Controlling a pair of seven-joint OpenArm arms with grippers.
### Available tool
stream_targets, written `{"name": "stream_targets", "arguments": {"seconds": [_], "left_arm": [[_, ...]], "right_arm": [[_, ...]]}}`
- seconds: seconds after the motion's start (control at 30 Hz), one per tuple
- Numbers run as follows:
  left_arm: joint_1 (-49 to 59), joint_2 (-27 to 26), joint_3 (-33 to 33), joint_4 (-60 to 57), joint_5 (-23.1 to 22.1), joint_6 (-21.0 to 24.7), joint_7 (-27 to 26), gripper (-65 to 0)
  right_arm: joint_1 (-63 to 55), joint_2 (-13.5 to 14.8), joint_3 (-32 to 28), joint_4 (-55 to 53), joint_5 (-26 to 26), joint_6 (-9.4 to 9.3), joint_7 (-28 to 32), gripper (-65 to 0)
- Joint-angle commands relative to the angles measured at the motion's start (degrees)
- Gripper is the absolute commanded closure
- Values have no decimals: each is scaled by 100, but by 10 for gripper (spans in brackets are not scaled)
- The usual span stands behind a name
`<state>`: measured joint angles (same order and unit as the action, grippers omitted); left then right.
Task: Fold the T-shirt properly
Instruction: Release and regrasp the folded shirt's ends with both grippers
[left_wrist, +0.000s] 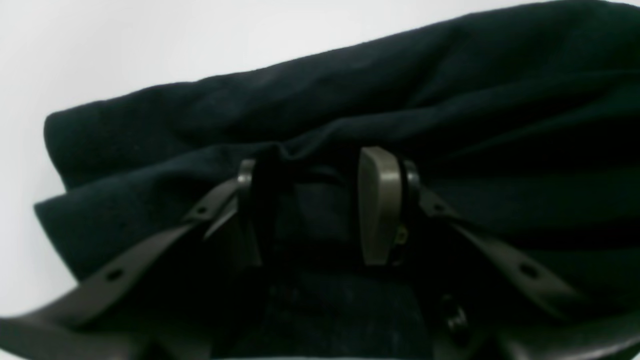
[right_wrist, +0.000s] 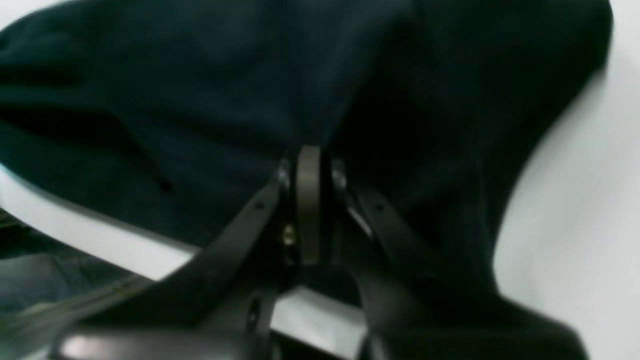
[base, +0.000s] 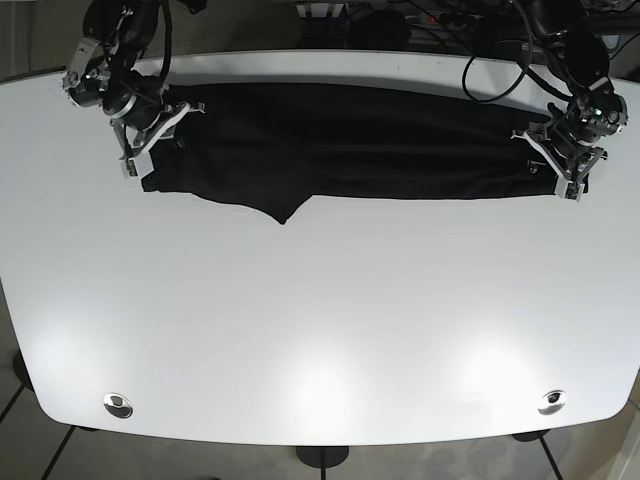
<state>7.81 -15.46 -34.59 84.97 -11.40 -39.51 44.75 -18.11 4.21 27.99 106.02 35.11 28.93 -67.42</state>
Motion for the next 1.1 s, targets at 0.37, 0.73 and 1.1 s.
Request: {"name": "stream_targets", "arguments": {"seconds": [0.37,0.73,1.1], "left_arm": [[23,-84,-27,53,72,8,65,-239],[58,-76,-291,-246,72,17,83,-240],[-874,-287,-660,-642,-473,-10,461,-429]], "right_arm": [[101,181,212,787,1258,48,135,-406],[1033,67,-887,-1270,-878,83,865,-152],[2053,331,-913,-2079,-1160,92,1313,-152]]}}
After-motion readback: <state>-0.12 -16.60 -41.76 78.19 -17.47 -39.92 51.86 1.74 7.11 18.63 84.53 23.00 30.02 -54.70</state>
